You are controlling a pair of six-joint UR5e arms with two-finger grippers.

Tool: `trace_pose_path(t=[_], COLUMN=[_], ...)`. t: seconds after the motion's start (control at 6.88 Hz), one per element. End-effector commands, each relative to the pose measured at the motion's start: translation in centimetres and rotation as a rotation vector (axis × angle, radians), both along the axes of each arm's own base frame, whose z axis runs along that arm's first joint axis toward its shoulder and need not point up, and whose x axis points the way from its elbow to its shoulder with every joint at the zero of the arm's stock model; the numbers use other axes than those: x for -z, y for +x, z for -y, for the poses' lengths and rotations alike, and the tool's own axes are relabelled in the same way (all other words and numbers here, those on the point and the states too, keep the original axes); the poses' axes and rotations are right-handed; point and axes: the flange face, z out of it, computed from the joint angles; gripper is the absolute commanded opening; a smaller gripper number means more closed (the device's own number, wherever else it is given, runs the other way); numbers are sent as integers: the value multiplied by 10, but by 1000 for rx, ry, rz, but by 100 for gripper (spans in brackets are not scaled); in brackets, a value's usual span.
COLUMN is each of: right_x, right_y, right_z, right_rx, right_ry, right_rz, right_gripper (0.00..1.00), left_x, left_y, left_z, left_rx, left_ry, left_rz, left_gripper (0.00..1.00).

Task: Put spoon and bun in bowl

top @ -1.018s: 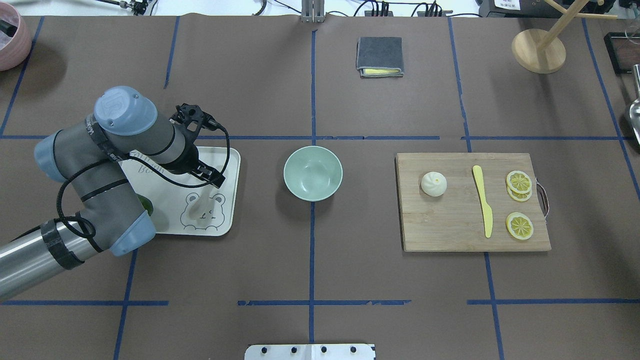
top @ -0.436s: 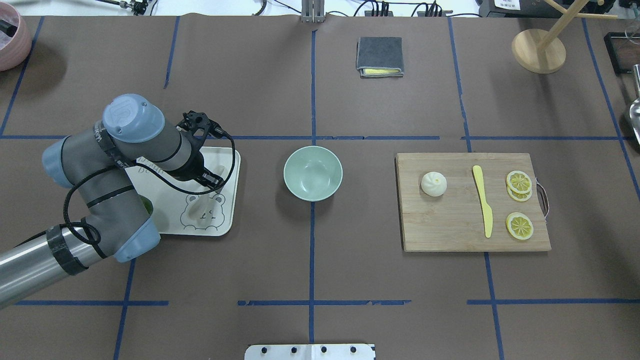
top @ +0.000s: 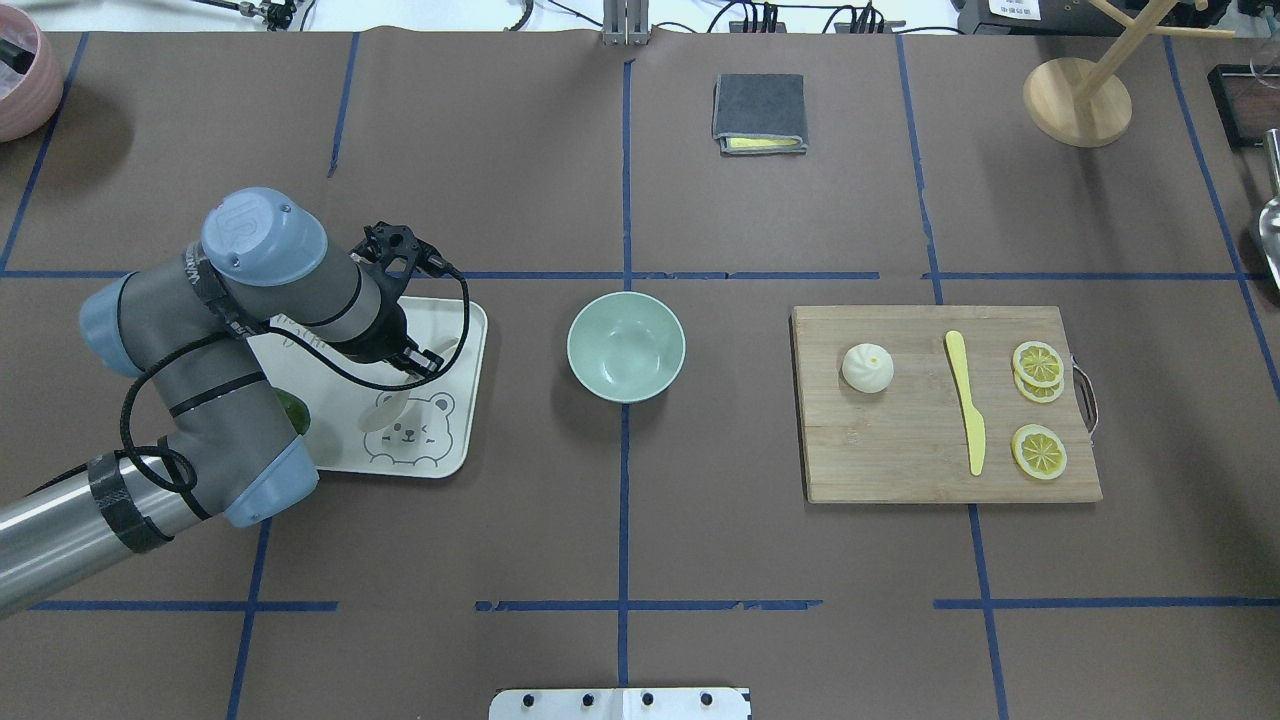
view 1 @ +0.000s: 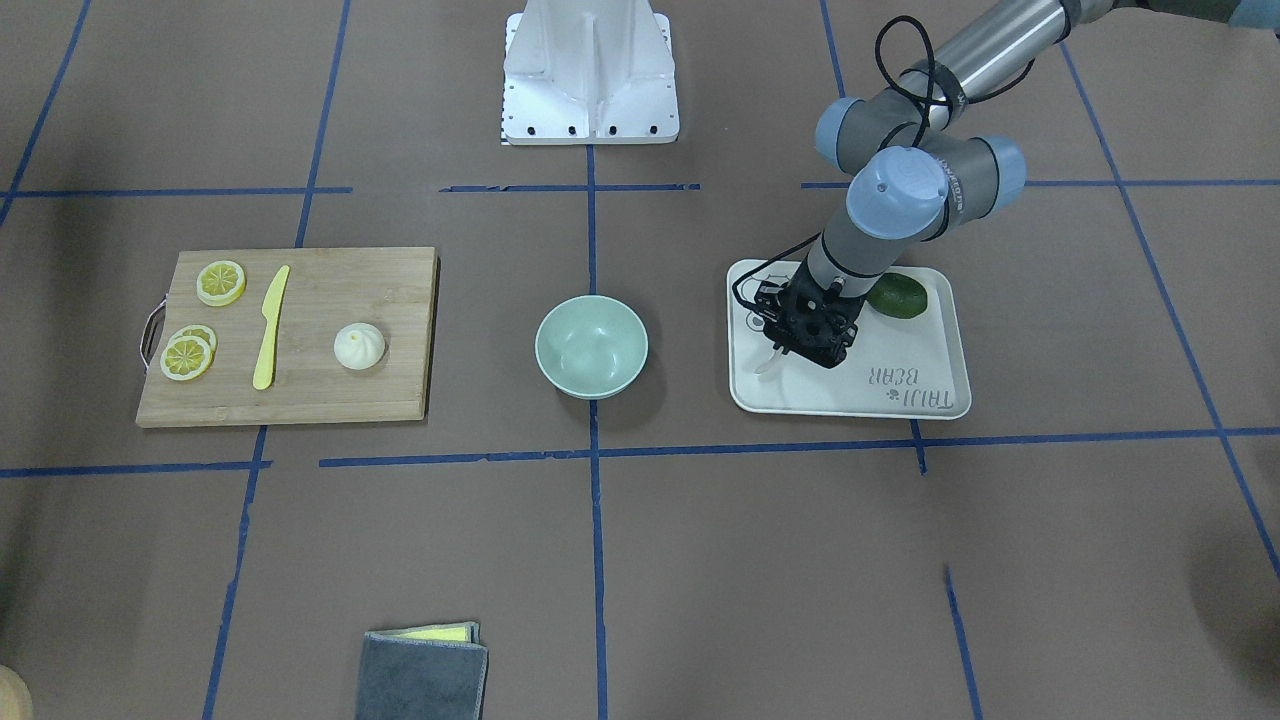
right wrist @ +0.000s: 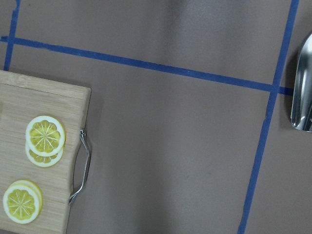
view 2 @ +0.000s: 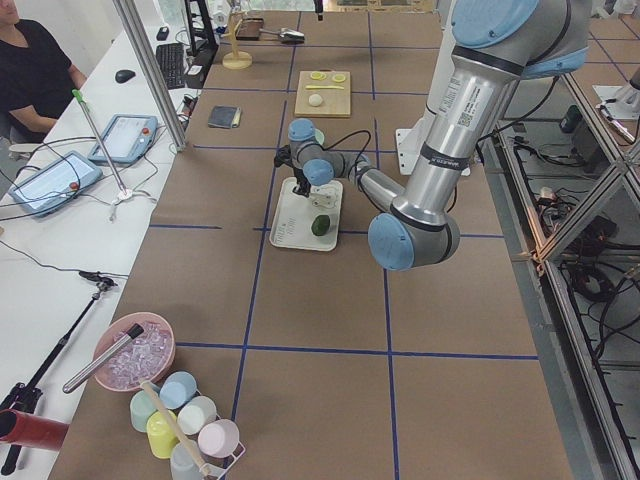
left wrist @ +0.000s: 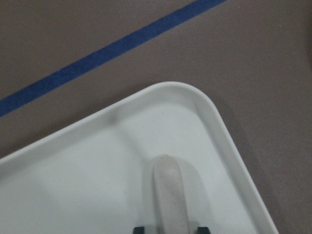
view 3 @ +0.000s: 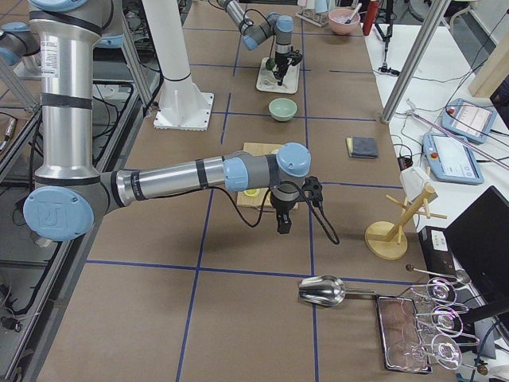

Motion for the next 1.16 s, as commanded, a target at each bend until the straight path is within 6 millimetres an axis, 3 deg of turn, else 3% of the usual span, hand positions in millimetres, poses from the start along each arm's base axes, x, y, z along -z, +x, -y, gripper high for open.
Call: trace_pose_path(t=[0.0,0.29,0.58,1.02], right_x=[4,9,13,12], right_y=[-1,-5,-8,-8], right_z=[1,0,1,0], right_rx=[-7,-11,-11,-9], right_ry=[1,-5,-4,-3], right_rz=[2,3,4,3], right_gripper=[100,100,100,100], left_x=[56,142,204,214], left_y=[-2,13,47,97], left_z=[-1,9,18,9], left_rx=[2,20,122,190], left_ry=[40,81,57,76], left_rz=[-56,-153,-200,-247], left_gripper=[0,0,0,0])
